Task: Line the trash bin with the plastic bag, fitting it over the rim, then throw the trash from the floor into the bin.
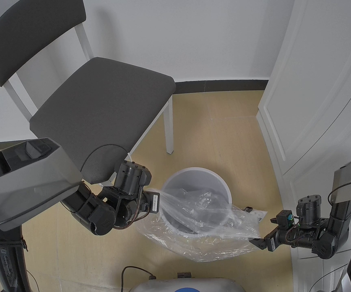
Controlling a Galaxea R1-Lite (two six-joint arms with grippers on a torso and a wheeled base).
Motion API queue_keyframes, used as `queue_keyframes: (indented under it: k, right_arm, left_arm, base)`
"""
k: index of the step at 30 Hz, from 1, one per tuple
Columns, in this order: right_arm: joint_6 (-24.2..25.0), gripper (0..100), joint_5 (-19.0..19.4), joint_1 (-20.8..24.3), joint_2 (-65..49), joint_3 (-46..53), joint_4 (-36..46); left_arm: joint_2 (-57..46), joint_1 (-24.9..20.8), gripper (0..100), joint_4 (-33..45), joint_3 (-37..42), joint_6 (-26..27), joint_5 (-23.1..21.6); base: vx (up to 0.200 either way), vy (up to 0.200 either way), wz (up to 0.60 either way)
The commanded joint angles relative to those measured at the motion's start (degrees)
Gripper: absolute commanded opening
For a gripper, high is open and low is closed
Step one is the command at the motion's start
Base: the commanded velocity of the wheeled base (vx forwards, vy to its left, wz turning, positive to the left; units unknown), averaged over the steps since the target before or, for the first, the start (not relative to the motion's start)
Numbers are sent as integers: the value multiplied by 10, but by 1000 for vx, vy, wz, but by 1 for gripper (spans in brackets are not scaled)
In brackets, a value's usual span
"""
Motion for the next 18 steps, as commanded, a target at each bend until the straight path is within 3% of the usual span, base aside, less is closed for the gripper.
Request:
queue_keyframes:
  k: [1,2,3,10,12,14,18]
  right_arm:
    - [-2,100,76,-5,-43,27,1]
    - [-1,100,118,-12,-40,29,1]
    - [-1,100,127,-15,-38,29,1]
    - [-4,100,383,-116,21,23,-4]
    - [-4,100,401,-126,28,22,-4]
    - [-15,100,451,-163,56,10,-5]
    - [-39,100,483,-193,87,-2,-5]
  left_arm:
    - [5,-2,0,-15,18,-1,0]
    - [6,-1,0,-17,21,-1,-1]
    - [6,-1,0,-17,21,-1,-1]
    - [9,3,0,-19,24,0,-2]
    - [12,3,0,-19,24,0,-2]
    - [21,10,0,-19,31,7,-1]
    - [39,22,0,-19,30,30,1]
  base:
    - [0,0,0]
    - [0,0,0]
    - [0,0,0]
    - [0,0,0]
    - [0,0,0]
    - [0,0,0]
    - [0,0,0]
